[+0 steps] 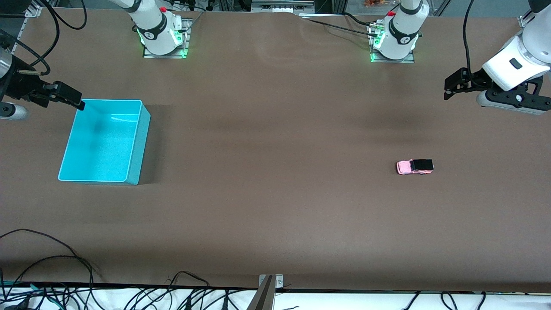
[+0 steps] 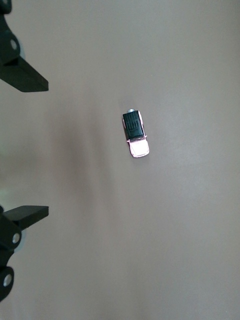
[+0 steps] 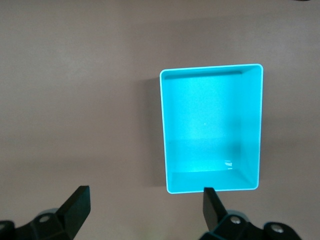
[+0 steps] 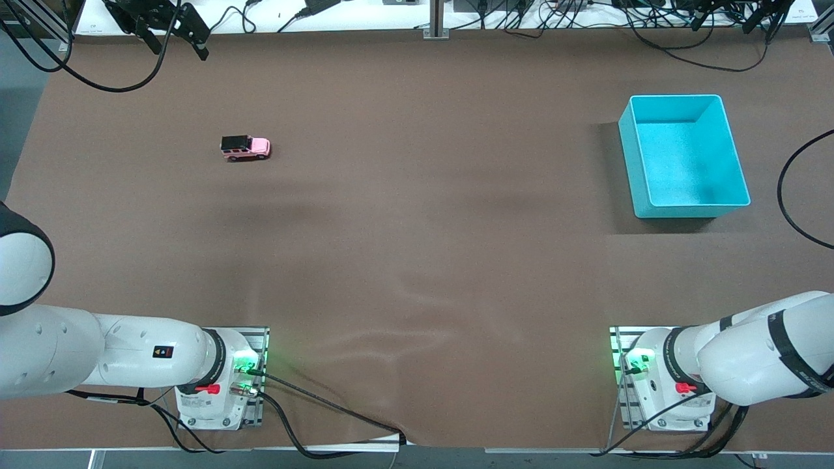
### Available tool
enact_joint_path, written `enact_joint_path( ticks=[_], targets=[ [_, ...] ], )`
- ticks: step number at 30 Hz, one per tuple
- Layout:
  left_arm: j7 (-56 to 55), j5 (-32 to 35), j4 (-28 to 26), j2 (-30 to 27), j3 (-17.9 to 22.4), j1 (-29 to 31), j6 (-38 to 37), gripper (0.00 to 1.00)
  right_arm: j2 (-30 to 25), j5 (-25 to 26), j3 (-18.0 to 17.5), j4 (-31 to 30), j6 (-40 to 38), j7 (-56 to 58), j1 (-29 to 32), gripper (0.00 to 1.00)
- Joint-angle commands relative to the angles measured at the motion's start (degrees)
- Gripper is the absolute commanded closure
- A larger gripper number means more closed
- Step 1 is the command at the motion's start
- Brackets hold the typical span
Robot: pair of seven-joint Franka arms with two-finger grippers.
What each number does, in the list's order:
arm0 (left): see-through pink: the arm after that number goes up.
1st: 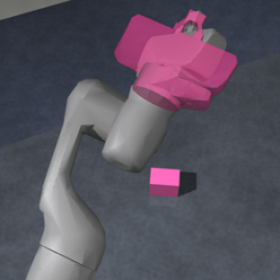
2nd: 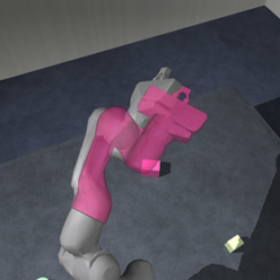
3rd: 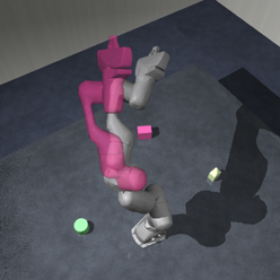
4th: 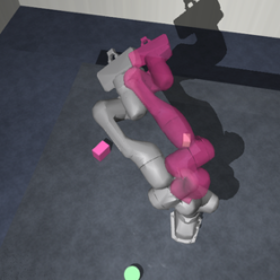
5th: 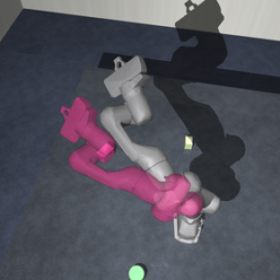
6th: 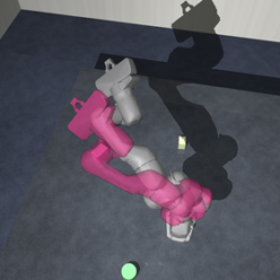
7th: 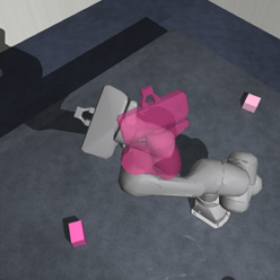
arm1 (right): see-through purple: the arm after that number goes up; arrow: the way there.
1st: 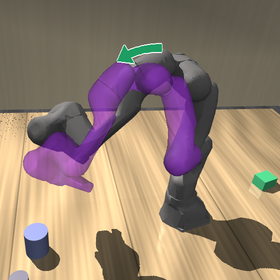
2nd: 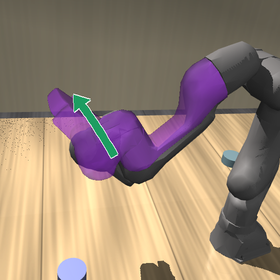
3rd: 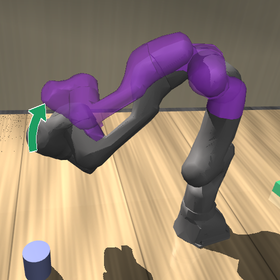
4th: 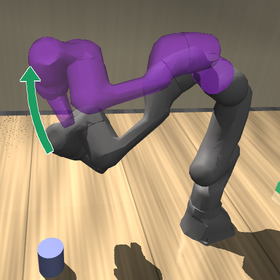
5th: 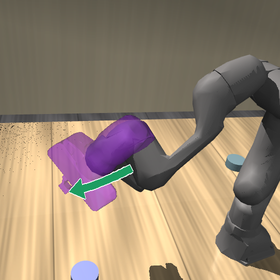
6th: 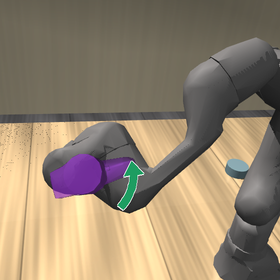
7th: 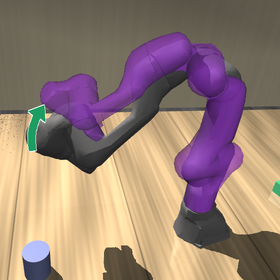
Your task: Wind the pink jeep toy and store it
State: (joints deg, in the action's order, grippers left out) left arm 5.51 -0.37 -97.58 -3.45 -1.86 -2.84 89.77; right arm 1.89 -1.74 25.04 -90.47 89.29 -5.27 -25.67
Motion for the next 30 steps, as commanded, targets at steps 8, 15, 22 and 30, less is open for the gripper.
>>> enact_joint_path(
  ticks=[8, 15, 22, 30],
  targets=[
    [0.64, 0.02, 1.95, 0.64, -0.78, 0.82, -1.35, 0.0, -0.04, 0.25, 0.09, 0.56, -0.35, 0.96, -0.08, 0.0],
    [0.64, 0.02, 2.83, 0.72, -0.87, 0.82, -1.35, 0.0, -0.04, 0.16, 0.09, 0.38, -0.44, 0.7, -0.08, 0.0],
    [0.64, -0.07, 2.83, 0.64, -0.69, 0.9, -1.35, 0.0, -0.04, 0.16, 0.09, 0.38, -0.44, 0.69, -0.08, 0.0],
    [0.82, -0.07, 2.75, 0.64, -0.6, 0.99, -1.61, 0.0, -0.04, 0.16, 0.18, 0.38, -0.52, 0.61, 0.01, 0.0]
  ],
)
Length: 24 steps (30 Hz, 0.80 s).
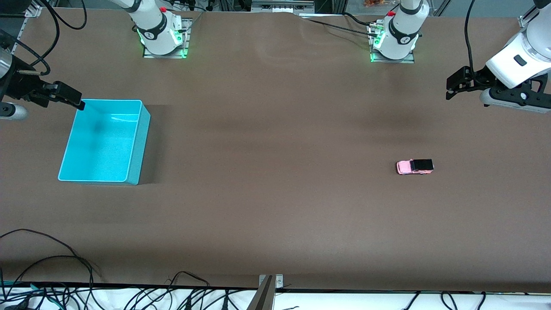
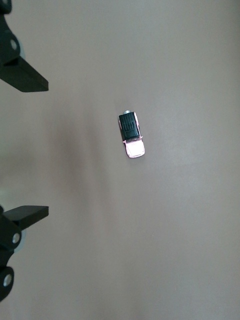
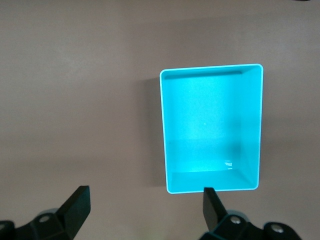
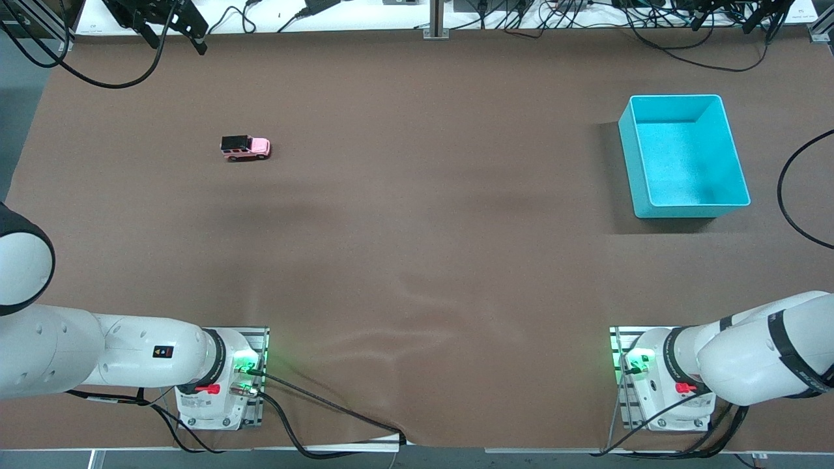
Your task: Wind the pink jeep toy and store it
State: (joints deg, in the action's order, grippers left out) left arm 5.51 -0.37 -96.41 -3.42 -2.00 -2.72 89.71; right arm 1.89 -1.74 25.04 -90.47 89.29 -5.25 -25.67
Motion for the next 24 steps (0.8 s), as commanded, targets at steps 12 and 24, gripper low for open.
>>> enact_joint_path(
  ticks=[12, 24],
  targets=[
    [0.82, -0.07, 1.58, 0.69, -0.47, 0.78, -1.56, 0.0, -0.04, 0.16, 0.18, 0.38, -0.61, 0.59, 0.01, 0.0],
    [1.17, 0.02, 1.66, 0.61, -0.29, 1.66, -1.56, 0.0, -0.13, 0.16, 0.18, 0.38, -0.61, 0.59, 0.01, 0.0]
  ],
)
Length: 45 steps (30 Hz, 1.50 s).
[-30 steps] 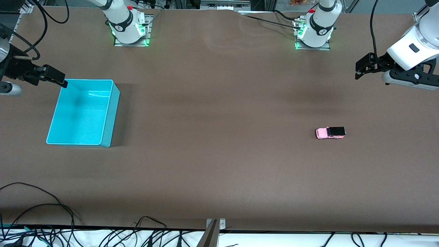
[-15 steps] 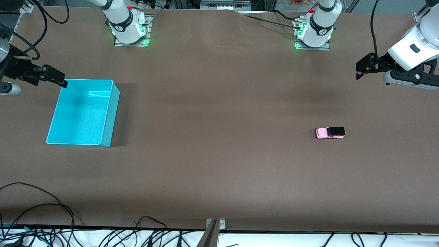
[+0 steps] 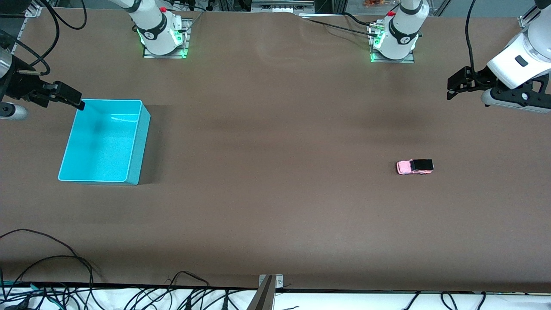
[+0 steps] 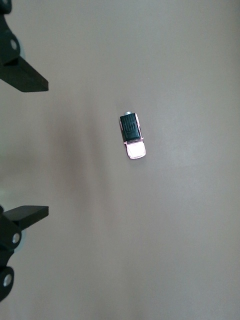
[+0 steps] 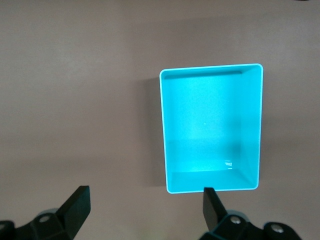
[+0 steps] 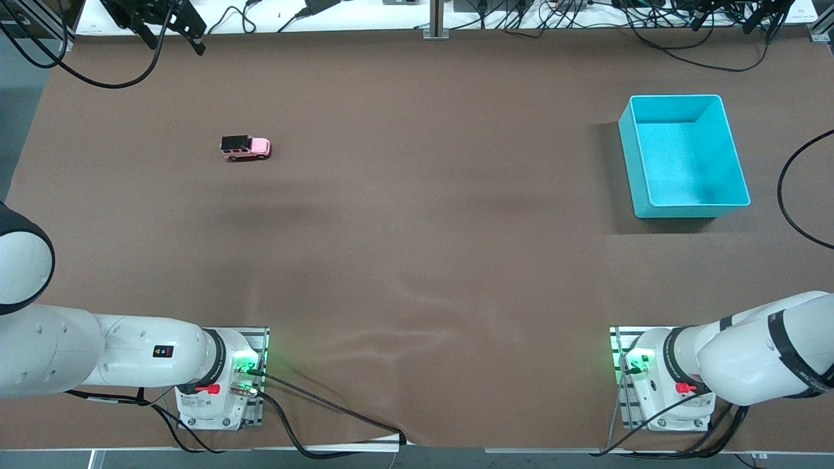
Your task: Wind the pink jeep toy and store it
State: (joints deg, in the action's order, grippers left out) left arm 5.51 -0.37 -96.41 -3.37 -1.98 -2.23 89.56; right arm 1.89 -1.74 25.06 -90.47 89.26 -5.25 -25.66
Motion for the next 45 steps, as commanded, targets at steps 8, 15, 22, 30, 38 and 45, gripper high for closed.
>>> enact_joint_path(
  ticks=[8, 15, 22, 30, 38, 45],
  targets=[
    [1.08, -0.07, 2.19, 1.18, -0.39, 1.87, -1.4, 0.0, -0.13, 0.16, 0.17, 0.38, -0.58, 0.5, 0.0, 0.0],
    [0.82, 0.02, 2.45, 1.53, -0.66, 1.79, -1.58, 0.0, -0.04, 0.16, 0.17, 0.38, -0.58, 0.42, 0.0, 0.0],
    [1.08, 0.02, 2.54, 1.53, -0.65, 1.79, -2.64, 0.0, -0.04, 0.16, 0.17, 0.38, -0.58, 0.5, 0.0, 0.0],
    [0.99, 0.02, 2.54, 1.61, -0.65, 1.79, -2.81, 0.0, -0.04, 0.24, 0.17, 0.38, -0.49, 0.94, 0.0, 0.0],
    [1.08, 0.02, 2.54, 1.7, -0.66, 1.7, -2.72, 0.0, -0.04, 0.25, 0.08, 0.38, -0.4, 1.03, 0.0, 0.0],
    [1.52, 0.02, 2.54, 1.88, -0.66, 1.61, -2.72, 0.0, 0.13, 0.16, 0.08, 0.38, -0.58, 0.68, 0.0, 0.0]
  ],
)
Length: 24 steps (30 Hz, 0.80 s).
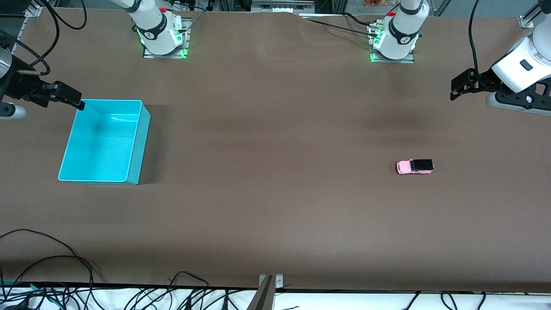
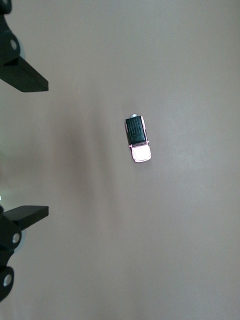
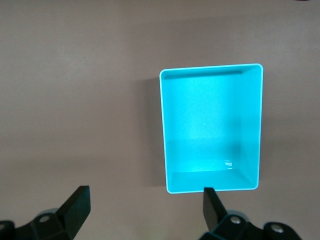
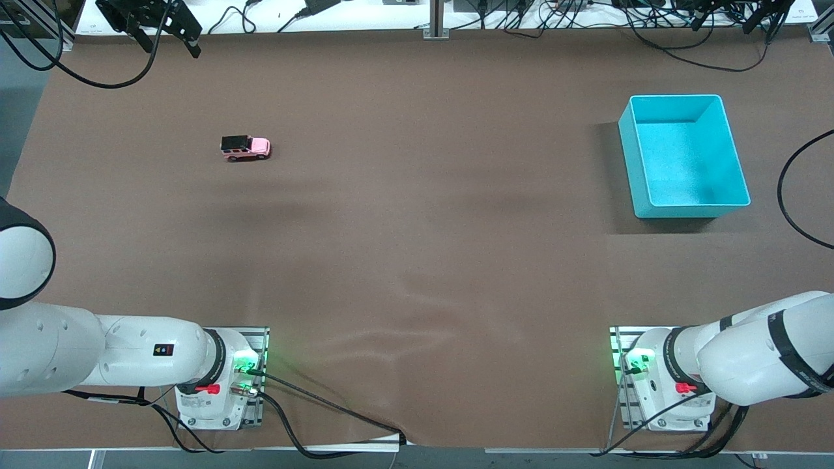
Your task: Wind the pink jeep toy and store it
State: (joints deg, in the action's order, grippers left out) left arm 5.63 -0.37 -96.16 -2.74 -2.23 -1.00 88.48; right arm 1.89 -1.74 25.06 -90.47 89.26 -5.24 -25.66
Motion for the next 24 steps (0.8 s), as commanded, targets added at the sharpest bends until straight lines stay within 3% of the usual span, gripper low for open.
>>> enact_joint_path(
  ticks=[1, 16, 24],
  targets=[
    [1.4, 0.02, 2.29, 1.34, -0.41, 0.29, -1.64, 0.0, 0.22, 0.24, 0.08, 0.39, -0.57, 0.67, 0.0, 0.0],
    [2.54, -0.07, 4.31, 7.14, -0.76, -0.5, -0.94, 0.0, 0.22, 0.24, 0.08, 0.39, -0.58, 0.67, 0.0, 0.0],
    [18.53, 0.02, 4.14, 9.24, -0.67, 0.38, 1.7, 0.0, 0.22, 0.16, 0.08, 0.39, -0.66, 0.67, 0.0, 0.0]
  ],
)
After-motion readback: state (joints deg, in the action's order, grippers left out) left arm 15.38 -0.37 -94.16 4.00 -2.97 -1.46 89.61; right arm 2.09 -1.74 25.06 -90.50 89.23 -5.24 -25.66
